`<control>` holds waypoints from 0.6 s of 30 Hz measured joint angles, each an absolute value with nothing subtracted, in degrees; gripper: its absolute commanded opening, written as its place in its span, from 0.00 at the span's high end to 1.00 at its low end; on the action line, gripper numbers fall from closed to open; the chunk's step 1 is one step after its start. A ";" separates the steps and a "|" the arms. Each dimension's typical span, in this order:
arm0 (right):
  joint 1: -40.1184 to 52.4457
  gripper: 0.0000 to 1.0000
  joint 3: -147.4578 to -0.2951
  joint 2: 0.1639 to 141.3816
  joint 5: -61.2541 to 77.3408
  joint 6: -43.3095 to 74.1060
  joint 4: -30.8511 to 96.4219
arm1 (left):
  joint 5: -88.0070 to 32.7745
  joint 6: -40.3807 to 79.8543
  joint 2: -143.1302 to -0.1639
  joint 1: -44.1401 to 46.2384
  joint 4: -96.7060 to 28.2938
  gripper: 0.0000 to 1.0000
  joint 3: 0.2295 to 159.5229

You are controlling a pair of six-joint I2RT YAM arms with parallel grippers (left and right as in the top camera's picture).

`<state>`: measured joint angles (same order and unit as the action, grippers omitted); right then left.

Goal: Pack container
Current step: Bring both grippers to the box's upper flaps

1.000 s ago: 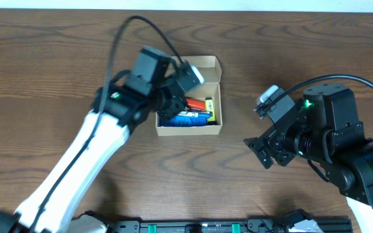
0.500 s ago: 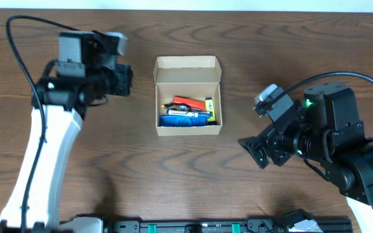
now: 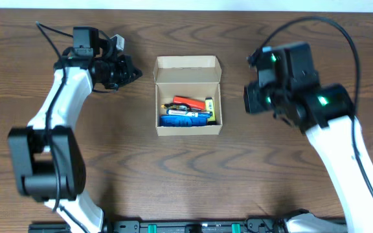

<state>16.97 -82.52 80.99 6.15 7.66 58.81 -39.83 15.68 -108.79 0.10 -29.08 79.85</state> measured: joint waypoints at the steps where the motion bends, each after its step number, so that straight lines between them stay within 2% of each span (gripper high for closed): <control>1: 16.05 0.99 -82.43 83.24 5.50 9.15 57.12 | -40.18 16.47 -110.32 0.10 -28.71 0.94 80.53; 6: 12.23 0.99 -82.32 92.58 5.37 14.37 48.71 | -42.33 18.94 -117.99 0.10 -28.58 0.94 85.56; 18: 7.18 0.99 -82.17 115.77 22.26 23.64 30.87 | -46.59 22.74 -127.83 0.56 -28.51 0.94 90.04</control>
